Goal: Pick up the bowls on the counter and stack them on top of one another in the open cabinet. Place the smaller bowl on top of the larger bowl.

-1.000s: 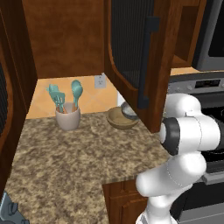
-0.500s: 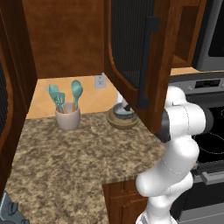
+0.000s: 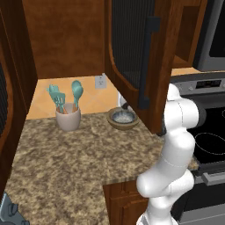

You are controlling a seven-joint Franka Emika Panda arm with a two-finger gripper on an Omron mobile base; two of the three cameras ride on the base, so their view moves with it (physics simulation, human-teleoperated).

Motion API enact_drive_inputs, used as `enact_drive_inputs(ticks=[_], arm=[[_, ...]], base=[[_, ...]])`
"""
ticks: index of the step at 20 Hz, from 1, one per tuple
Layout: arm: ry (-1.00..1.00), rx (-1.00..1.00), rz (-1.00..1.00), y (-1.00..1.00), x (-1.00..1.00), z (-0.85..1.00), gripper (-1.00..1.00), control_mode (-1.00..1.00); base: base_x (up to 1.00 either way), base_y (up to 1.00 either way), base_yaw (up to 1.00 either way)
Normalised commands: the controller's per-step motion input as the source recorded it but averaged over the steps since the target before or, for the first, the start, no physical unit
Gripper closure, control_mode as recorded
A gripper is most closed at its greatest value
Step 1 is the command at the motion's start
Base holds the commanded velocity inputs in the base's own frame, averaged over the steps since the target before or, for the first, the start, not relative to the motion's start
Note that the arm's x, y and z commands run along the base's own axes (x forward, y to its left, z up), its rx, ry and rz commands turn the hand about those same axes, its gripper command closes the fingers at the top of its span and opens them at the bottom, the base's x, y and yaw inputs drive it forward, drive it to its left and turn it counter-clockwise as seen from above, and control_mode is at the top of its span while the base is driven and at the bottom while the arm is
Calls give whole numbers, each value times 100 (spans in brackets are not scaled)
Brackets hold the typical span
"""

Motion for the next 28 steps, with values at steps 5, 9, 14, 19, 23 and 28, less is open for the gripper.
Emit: enact_drive_inputs(ticks=[5,9,14,19,23,28], arm=[[5,0,0,-55,-24,8,-100,-100],[9,-1,1,-16,-1,-10,-100,-100],[10,0,6,18,11,-34,-100,-100],[13,-2,10,13,3,-59,-100,-100],[8,-1,11,13,1,-45,-100,-100],[0,0,2,2,0,-5,100,-100]], base=[[0,0,0],[0,0,0],[0,0,0],[0,0,0],[0,0,0],[0,0,0]])
